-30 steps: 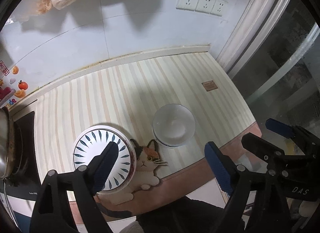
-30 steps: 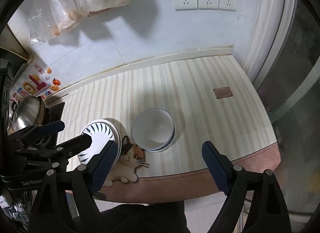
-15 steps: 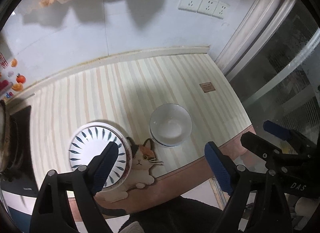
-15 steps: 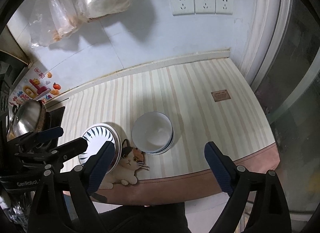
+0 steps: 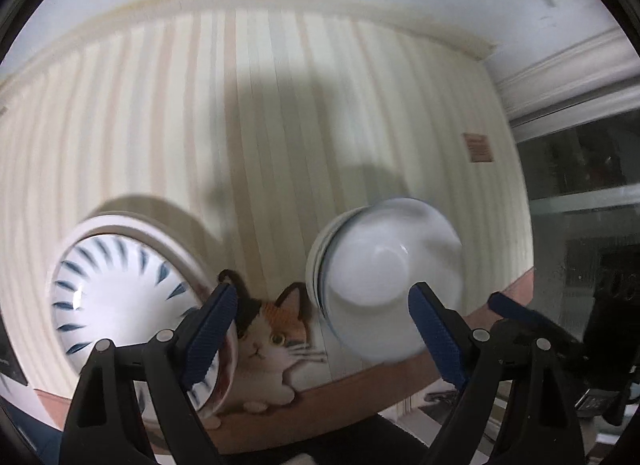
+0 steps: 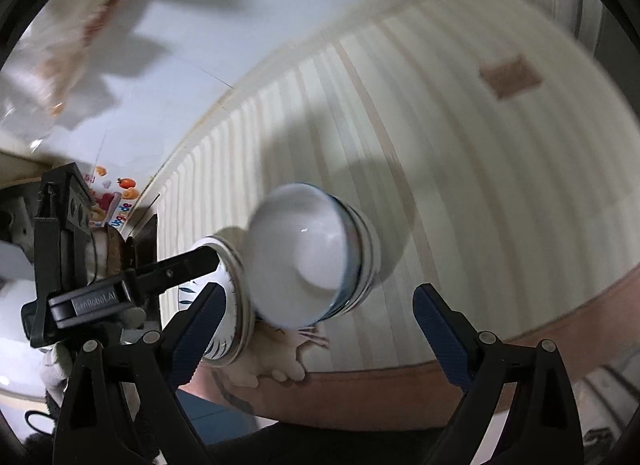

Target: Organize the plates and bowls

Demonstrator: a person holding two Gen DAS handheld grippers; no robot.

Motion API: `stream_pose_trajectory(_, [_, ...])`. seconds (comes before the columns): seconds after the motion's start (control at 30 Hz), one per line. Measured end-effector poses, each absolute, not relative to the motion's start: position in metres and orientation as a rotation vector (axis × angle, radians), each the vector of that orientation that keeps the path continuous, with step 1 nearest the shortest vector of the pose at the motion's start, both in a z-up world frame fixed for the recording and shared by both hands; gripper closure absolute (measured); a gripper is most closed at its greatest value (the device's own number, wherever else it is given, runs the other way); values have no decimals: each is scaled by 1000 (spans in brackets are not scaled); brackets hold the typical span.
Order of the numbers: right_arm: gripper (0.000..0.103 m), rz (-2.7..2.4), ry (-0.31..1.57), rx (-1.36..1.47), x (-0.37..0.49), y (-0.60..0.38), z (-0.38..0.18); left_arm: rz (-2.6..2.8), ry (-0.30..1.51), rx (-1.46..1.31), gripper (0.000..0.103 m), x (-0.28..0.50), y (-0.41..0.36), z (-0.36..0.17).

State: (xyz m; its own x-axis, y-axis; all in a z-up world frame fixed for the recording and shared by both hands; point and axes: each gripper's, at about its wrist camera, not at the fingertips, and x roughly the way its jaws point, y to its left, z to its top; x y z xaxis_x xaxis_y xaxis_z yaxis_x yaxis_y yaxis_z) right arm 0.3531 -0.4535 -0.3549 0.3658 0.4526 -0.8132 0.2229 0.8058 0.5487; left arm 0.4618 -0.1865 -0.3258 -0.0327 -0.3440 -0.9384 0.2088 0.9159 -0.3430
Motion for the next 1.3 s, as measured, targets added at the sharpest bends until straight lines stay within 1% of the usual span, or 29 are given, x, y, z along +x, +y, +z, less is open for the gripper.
stream_pose_trajectory(0.1, [6, 203, 1244, 715, 371, -460, -391, -465, 1616, -127, 17, 475, -196, -354])
stream_pose_trajectory(0.2, [6, 249, 1278, 744, 385, -459, -419, -489, 1678, -137, 22, 480, -206, -376])
stream_pose_trajectory(0.27, [6, 274, 1301, 751, 394, -456, -435, -507, 1709, -140, 32, 482, -212, -388])
stream_pose_trajectory(0.3, [6, 291, 1307, 760, 397, -455, -442, -517, 1721, -137, 34, 482, -216, -394])
stream_pose_trajectory(0.37, [9, 322, 1326, 776, 403, -451, -453, -538, 1739, -150, 47, 481, -220, -402])
stream_pose_trajectory(0.4, [11, 330, 1336, 771, 406, -449, -457, -556, 1746, -165, 48, 480, -221, -404])
stream_pose_trajectory(0.47, [24, 349, 1353, 771, 411, -446, -466, -560, 1734, -186, 49, 482, -220, -404])
stream_pose_trajectory(0.5, [27, 360, 1361, 782, 413, -444, -469, -562, 1730, -192, 49, 482, -220, -403])
stream_pose_trajectory(0.57, [38, 350, 1378, 769, 417, -441, -475, -561, 1722, -204, 51, 481, -216, -402])
stream_pose_trajectory(0.67, [48, 321, 1390, 750, 422, -440, -482, -553, 1709, -205, 53, 479, -212, -400])
stream_pose_trajectory(0.73, [52, 314, 1395, 752, 425, -440, -484, -537, 1708, -205, 53, 478, -211, -398])
stream_pose_trajectory(0.97, [53, 328, 1424, 760, 434, -436, -488, -476, 1706, -199, 53, 472, -210, -395])
stream_pose_trajectory(1.3, [53, 370, 1423, 721, 454, -418, -467, -458, 1660, -216, 53, 468, -201, -371])
